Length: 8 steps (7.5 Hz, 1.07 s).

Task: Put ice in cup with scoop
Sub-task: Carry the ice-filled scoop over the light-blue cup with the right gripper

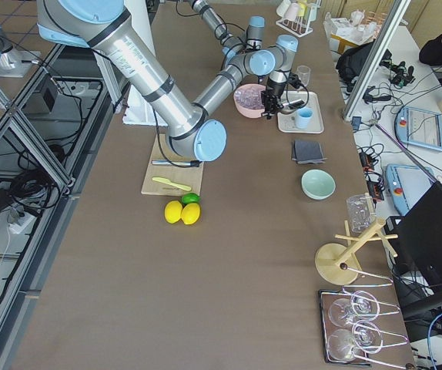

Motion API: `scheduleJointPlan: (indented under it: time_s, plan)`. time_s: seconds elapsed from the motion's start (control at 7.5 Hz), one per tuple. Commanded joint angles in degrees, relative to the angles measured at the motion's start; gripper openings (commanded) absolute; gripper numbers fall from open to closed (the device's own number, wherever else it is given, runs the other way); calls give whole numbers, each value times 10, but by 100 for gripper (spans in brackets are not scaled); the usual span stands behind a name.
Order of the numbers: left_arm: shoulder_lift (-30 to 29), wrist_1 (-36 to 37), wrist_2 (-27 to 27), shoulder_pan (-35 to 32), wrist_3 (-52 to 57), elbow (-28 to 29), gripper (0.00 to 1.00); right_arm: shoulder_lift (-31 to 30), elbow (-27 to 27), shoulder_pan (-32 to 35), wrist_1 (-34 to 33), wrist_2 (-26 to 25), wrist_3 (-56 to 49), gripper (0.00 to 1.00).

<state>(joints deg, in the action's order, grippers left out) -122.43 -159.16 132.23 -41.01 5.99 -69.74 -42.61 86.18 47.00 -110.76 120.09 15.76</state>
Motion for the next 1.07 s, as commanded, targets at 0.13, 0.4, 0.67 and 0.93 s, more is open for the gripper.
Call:
scheduleJointPlan:
  time_s: [0.13,0.4,0.67,0.93]
  plan:
    - [-5,44,0,-6,2,-7,97,88,-124,35,-128,49,-70,0]
    - [-2,48,-1,-8,3,-10,97,135,-185,33,-174,54,-89,0]
    - [26,46,-1,-11,5,-26,97,154,-181,33,-246,54,-129,0]
    - [38,49,0,-44,5,-40,97,162,-183,32,-296,54,-157,0]
